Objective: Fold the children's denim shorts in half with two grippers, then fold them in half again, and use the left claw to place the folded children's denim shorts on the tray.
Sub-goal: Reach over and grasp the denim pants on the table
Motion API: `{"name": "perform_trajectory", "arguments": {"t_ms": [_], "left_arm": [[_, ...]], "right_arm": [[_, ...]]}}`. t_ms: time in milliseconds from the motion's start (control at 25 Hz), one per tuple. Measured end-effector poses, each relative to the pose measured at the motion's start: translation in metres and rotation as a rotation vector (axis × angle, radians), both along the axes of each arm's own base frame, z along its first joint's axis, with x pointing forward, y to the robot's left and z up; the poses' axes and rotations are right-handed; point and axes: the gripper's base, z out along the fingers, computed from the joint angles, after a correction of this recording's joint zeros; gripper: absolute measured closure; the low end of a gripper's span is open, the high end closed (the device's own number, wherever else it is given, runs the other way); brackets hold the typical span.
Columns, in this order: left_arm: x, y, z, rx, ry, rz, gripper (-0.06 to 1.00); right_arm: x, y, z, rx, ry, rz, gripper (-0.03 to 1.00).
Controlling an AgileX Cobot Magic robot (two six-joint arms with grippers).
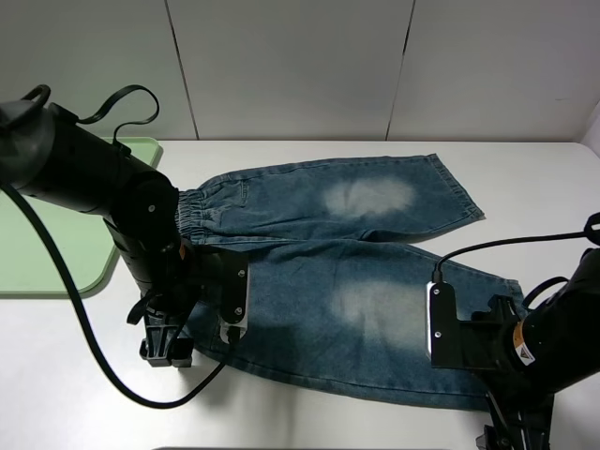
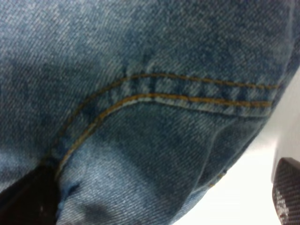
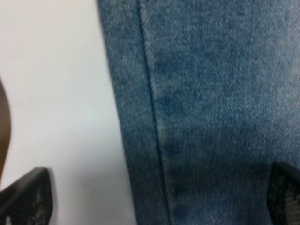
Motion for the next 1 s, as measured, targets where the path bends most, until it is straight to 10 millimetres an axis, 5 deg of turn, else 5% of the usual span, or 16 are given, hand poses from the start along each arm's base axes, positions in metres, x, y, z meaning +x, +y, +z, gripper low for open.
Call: {"name": "perform_trajectory", "arguments": {"t_ms": [720,840,1000], "left_arm": [[0.000,0.000,0.000,0.000,-0.001,0.000,0.05],[0.000,0.000,0.000,-0.003,-0.004,0.000,0.11],[0.001,0.000,0.000,-0.007,-0.009,0.000,0.27]], "right_arm": [[0.001,-0.001,-0.014,-0.052,0.077,-0.021,0.27],[0.001,-0.001,-0.014,-0.051,0.078,-0.023,0.28],[0.002,0.001,-0.014,-0.036,0.066,-0.035,0.43]]}}
